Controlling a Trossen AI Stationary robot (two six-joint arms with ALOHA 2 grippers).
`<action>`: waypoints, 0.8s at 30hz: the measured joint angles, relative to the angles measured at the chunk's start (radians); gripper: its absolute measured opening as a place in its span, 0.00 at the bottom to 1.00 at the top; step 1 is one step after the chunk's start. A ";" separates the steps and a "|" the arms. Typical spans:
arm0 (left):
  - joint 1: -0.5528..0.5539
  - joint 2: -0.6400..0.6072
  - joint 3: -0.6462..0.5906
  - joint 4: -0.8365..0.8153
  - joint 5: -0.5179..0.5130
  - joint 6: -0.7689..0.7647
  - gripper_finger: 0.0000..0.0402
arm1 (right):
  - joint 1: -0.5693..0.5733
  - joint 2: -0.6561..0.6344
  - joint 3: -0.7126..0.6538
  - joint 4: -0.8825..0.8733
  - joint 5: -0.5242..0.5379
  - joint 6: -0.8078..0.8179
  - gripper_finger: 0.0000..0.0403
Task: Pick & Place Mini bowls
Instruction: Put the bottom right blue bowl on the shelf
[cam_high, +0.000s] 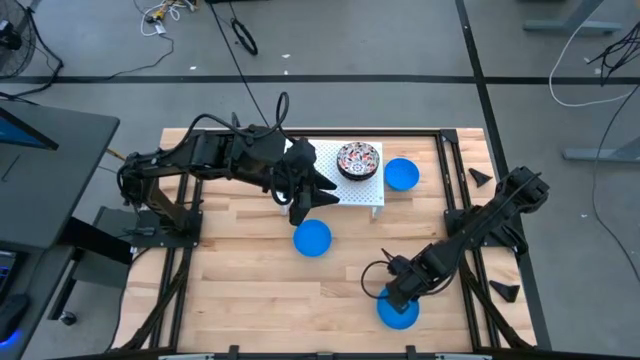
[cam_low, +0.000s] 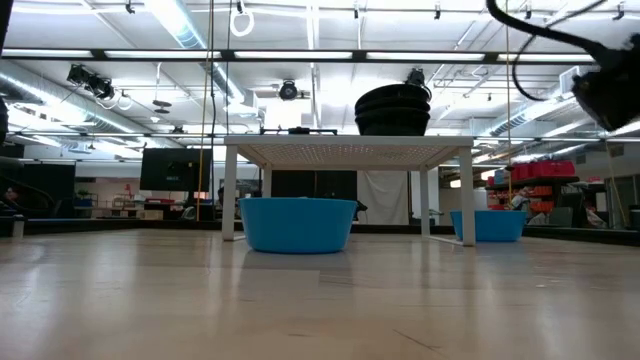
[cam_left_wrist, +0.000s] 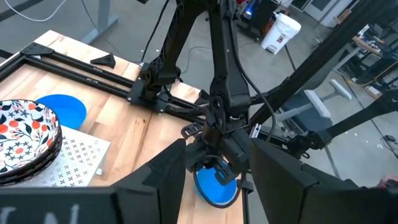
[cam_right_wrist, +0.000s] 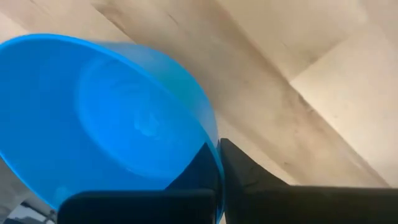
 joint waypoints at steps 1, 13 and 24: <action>0.000 0.000 0.000 0.000 0.000 0.000 0.45 | -0.008 0.000 0.015 -0.021 0.000 -0.021 0.00; 0.000 0.000 0.000 0.109 -0.002 -0.007 0.45 | -0.115 0.000 0.278 -0.328 0.027 -0.277 0.00; 0.000 0.001 0.000 0.097 0.113 -0.018 0.45 | -0.207 -0.001 0.482 -0.481 0.035 -0.411 0.00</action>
